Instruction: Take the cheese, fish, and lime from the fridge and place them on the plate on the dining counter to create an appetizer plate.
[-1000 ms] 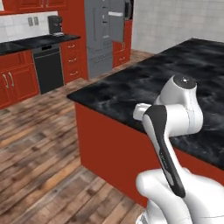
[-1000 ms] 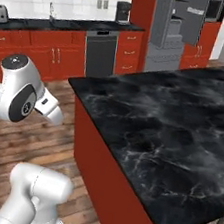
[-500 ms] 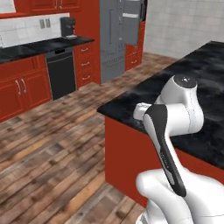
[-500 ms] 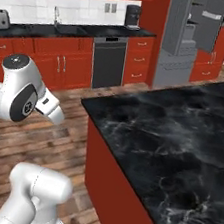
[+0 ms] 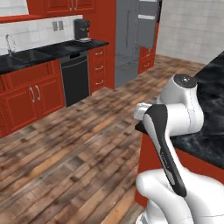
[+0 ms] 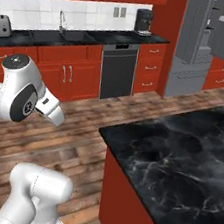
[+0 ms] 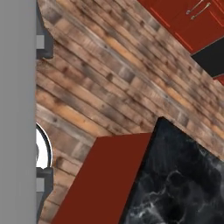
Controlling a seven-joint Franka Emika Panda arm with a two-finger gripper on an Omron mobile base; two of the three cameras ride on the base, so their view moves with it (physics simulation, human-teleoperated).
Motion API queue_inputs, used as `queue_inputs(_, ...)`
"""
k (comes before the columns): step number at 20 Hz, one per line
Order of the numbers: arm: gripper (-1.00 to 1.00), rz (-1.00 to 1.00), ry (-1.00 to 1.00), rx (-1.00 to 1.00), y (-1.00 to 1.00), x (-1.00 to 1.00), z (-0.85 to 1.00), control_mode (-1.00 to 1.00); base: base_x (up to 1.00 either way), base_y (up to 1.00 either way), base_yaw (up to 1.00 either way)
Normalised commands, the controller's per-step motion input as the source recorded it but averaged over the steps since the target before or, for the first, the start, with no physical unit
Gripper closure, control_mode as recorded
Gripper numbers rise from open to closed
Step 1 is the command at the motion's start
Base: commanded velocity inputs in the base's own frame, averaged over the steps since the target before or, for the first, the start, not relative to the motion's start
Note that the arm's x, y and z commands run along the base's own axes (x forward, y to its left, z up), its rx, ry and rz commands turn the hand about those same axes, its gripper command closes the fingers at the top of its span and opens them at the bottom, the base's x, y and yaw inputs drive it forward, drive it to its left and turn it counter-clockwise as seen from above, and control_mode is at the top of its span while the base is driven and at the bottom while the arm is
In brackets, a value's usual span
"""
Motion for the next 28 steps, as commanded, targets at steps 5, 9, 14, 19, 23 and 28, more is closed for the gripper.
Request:
queue_inputs(5, -1.0, 0.0, 0.0, 0.0, 0.0, 0.0, 0.0, 1.0, 1.0, 1.0, -0.04)
queue_inputs(9, -1.0, 0.0, 0.0, 0.0, 0.0, 0.0, 0.0, 1.0, 1.0, 1.0, -0.18)
queue_inputs(14, -1.0, 0.0, 0.0, 0.0, 0.0, 0.0, 0.0, 1.0, 1.0, 1.0, -0.45)
queue_inputs(19, -1.0, 0.0, 0.0, 0.0, 0.0, 0.0, 0.0, 1.0, 1.0, 1.0, -0.66)
queue_inputs(23, -1.0, 0.0, 0.0, 0.0, 0.0, 0.0, 0.0, 1.0, 1.0, 1.0, -0.64)
queue_inputs(28, -1.0, 0.0, 0.0, 0.0, 0.0, 0.0, 0.0, 1.0, 1.0, 1.0, -0.5)
